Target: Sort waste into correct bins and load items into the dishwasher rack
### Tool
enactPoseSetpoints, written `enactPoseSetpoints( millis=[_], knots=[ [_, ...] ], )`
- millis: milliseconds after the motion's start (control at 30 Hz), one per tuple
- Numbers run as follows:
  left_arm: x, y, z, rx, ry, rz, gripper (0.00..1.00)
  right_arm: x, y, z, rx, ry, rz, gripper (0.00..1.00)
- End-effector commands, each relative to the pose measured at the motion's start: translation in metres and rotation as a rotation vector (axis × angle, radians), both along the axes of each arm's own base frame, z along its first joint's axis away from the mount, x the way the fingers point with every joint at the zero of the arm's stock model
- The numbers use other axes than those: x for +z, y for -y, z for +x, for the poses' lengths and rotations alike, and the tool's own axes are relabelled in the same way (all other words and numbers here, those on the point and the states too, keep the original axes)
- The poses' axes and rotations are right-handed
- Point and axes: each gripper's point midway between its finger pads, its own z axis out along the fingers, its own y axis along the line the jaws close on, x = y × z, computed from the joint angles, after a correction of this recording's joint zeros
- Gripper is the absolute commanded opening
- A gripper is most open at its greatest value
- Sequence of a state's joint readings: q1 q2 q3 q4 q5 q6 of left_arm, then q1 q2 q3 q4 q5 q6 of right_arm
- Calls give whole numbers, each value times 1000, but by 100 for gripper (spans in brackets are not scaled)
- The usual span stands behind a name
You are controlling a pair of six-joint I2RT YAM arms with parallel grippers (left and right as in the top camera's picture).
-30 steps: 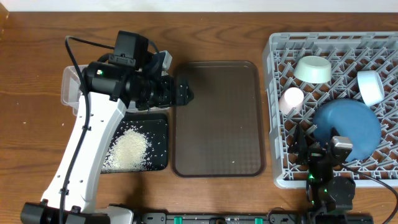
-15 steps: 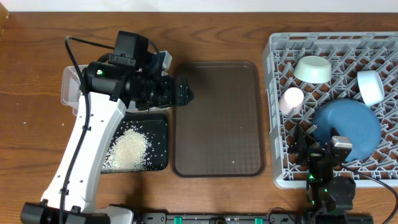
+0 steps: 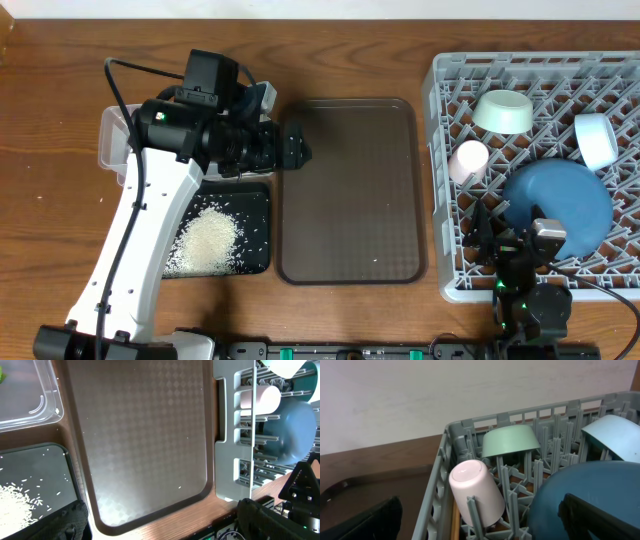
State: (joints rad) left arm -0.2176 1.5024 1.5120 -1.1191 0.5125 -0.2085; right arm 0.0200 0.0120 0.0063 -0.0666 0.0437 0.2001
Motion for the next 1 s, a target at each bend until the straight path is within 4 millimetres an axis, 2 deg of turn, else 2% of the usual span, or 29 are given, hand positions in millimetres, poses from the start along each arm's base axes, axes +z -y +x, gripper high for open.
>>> enactPoseSetpoints(
  millis=[0, 367, 600, 733, 967],
  knots=[
    [-3, -3, 0, -1, -2, 12, 98, 0, 1, 0, 0, 0, -14, 99],
    [-11, -2, -7, -7, -23, 21, 98, 0, 1, 0, 0, 1, -14, 99],
    [-49, -12, -29, -17, -38, 149, 98, 0, 1, 0, 0, 0, -14, 99],
    [-65, -8, -36, -30, 58, 121, 98, 0, 1, 0, 0, 0, -14, 99],
    [-94, -12, -57, -12, 252, 54, 98, 0, 1, 0, 0, 0, -14, 99]
  ],
)
